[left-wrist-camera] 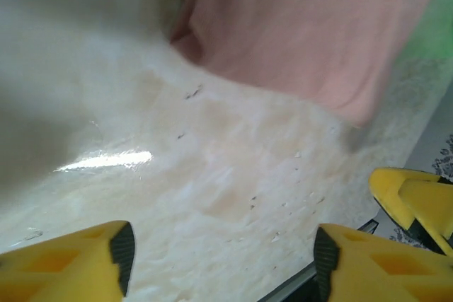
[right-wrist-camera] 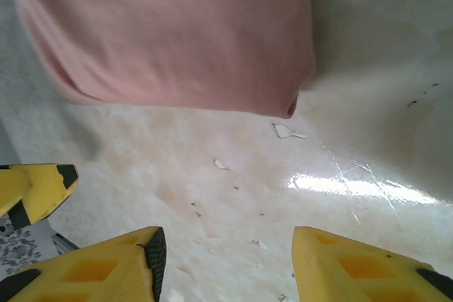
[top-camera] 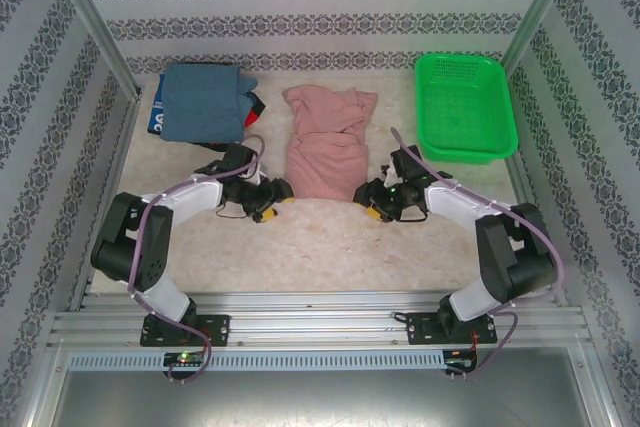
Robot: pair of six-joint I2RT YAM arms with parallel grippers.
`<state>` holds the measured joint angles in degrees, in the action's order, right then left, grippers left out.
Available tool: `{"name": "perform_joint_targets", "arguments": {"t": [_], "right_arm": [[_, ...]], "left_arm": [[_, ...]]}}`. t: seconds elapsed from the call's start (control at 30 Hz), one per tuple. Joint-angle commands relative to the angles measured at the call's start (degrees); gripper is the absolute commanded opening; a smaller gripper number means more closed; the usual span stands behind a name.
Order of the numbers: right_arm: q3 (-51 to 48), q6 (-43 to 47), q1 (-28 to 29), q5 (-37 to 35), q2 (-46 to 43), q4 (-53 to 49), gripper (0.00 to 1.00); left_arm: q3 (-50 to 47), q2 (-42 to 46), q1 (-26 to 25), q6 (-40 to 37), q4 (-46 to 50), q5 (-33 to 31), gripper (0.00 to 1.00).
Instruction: Fold and stack the t-shirts
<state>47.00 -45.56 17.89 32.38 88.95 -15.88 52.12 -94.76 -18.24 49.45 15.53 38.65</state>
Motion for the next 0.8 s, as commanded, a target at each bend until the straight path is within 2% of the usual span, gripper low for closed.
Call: {"name": "perform_joint_targets", "arguments": {"t": [0.0, 0.27, 0.5, 0.7, 0.77], "right_arm": [[0.73, -1.73, 0.84, -1.5, 2.28, 6.46, 0.51], [0.82, -1.42, 1.64, -3.45, 5.6, 8.37, 0.5], [2.94, -0.98, 0.77, -4.0, 9.05, 8.32, 0.49], [6.22, -0.56, 0.3, -4.43, 11.93, 8.39, 0.49], [7.74, -0.28, 0.24, -4.66, 13.19, 7.99, 0.47]], "left_arm": [[1.92, -2.04, -0.84, 2.38, -6.28, 0.09, 0.62], [1.02, -4.12, -1.45, 6.36, -14.21, -5.31, 0.63], [3.98, -9.24, -1.49, 5.52, -14.21, -6.31, 0.59], [5.63, -12.03, -1.5, 5.39, -16.71, -8.21, 0.53], [6.96, -13.03, -1.5, 5.01, -16.96, -8.51, 0.45]]}}
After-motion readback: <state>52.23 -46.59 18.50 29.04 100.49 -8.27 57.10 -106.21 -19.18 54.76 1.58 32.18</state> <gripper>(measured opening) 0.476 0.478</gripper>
